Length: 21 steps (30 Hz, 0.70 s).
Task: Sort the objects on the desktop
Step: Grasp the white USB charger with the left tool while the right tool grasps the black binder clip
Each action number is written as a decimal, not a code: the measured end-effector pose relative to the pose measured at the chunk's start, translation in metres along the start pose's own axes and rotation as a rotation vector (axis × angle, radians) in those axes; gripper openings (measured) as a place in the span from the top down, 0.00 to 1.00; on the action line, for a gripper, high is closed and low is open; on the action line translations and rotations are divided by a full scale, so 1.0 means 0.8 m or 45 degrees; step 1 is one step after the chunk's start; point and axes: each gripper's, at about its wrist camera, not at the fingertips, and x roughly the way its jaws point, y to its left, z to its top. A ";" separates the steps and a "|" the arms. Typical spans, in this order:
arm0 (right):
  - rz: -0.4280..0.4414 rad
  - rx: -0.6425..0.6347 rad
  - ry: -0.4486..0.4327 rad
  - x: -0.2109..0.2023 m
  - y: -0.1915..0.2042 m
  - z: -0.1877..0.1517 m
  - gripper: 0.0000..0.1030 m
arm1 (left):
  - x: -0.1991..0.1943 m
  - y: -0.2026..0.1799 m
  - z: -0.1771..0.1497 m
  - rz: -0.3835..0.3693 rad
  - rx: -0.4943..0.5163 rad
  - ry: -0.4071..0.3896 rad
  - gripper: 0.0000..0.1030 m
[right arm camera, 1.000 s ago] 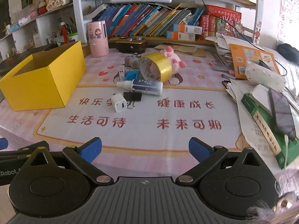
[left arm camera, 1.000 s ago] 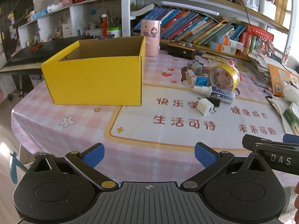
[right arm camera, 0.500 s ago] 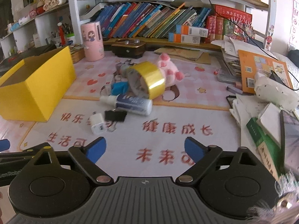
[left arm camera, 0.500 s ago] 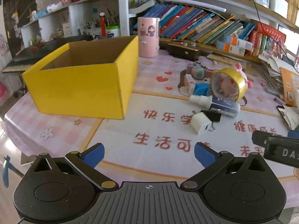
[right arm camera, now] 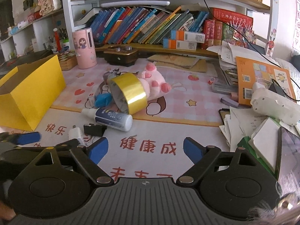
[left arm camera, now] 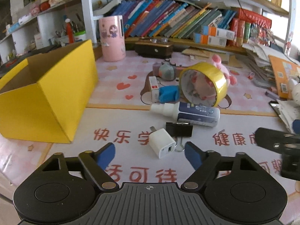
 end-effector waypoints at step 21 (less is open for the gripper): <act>0.277 -0.109 0.166 0.077 0.064 0.016 0.40 | -0.023 0.076 -0.005 0.027 -0.198 0.064 0.77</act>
